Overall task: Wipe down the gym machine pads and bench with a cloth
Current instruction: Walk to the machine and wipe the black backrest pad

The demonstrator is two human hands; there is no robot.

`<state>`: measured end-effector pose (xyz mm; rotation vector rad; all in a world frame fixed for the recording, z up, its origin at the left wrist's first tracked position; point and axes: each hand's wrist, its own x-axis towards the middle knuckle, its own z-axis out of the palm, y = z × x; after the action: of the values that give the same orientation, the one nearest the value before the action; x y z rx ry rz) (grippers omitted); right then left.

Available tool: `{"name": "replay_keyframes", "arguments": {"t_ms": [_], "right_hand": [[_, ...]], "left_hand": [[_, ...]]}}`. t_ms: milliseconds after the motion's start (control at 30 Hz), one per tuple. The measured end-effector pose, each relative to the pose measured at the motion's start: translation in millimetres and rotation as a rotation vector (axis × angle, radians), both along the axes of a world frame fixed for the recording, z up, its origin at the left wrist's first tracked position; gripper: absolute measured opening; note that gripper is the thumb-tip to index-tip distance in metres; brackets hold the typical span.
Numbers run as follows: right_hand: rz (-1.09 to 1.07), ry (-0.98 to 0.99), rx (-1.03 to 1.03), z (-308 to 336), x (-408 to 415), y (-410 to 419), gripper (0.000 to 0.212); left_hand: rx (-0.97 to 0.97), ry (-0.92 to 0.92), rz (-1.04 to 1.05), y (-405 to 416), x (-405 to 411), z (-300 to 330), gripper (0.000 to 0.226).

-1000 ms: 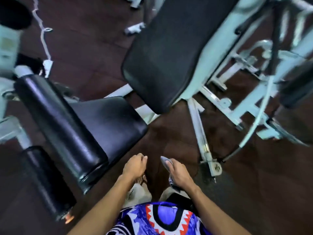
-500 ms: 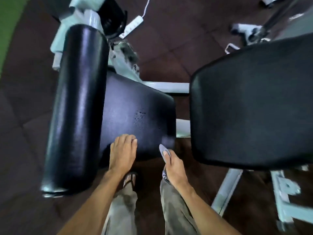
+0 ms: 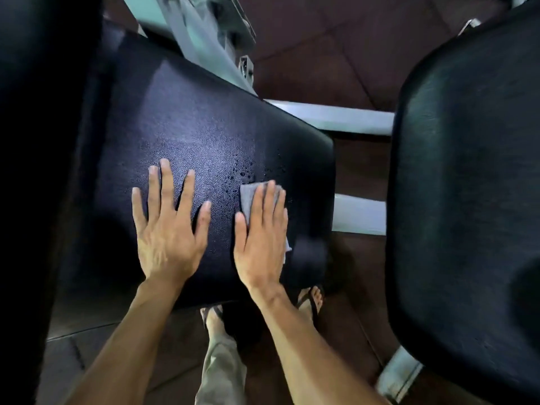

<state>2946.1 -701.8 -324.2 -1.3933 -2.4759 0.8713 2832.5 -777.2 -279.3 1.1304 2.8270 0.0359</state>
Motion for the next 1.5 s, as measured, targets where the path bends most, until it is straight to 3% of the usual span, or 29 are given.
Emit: {"name": "replay_keyframes", "arguments": {"t_ms": [133,233,367,467,567,633,733,833,900,1000,1100,1233,1400,1500], "right_hand": [[0.160,-0.071,0.009,-20,68,-20,0.061],[-0.069,-0.173,-0.011,-35,83,23,0.061],[-0.327,-0.121,-0.057,-31,-19,120,0.061],[-0.102,-0.064,0.048,-18,-59,104,0.060],[0.302,-0.062,0.095,-7,9,20,0.058],[0.344,-0.083,0.086,-13,65,-11,0.057],[0.105,-0.142,0.029,-31,77,24,0.058],[-0.275,-0.136,-0.016,-35,6,111,0.058],[-0.337,-0.118,-0.014,-30,-47,145,0.060],[0.058,-0.054,0.102,-12,-59,92,0.059],[0.336,-0.035,0.085,-4,26,3,0.055],[0.111,-0.142,0.024,-35,95,21,0.057],[-0.386,-0.128,-0.044,-39,-15,146,0.061],[-0.096,-0.086,0.094,-19,-60,116,0.062]], "left_hand": [[-0.004,0.022,0.013,0,1,-4,0.058],[0.002,0.035,0.022,0,3,-5,0.057],[-0.023,0.059,0.029,5,4,-7,0.058],[-0.025,0.063,0.036,6,4,-7,0.058],[-0.019,0.046,0.042,6,4,-5,0.057],[-0.027,0.039,0.049,7,5,-6,0.058],[-0.028,0.038,0.050,8,6,-6,0.058],[-0.038,0.053,0.049,7,5,-7,0.058],[-0.043,0.056,0.048,7,6,-7,0.058],[-0.034,0.029,0.060,8,6,-6,0.058],[-0.026,0.017,0.062,8,7,-5,0.057],[-0.027,0.018,0.061,7,8,-6,0.056],[-0.022,0.036,0.055,7,8,-8,0.055],[-0.032,0.055,0.057,6,8,-8,0.055]]}}
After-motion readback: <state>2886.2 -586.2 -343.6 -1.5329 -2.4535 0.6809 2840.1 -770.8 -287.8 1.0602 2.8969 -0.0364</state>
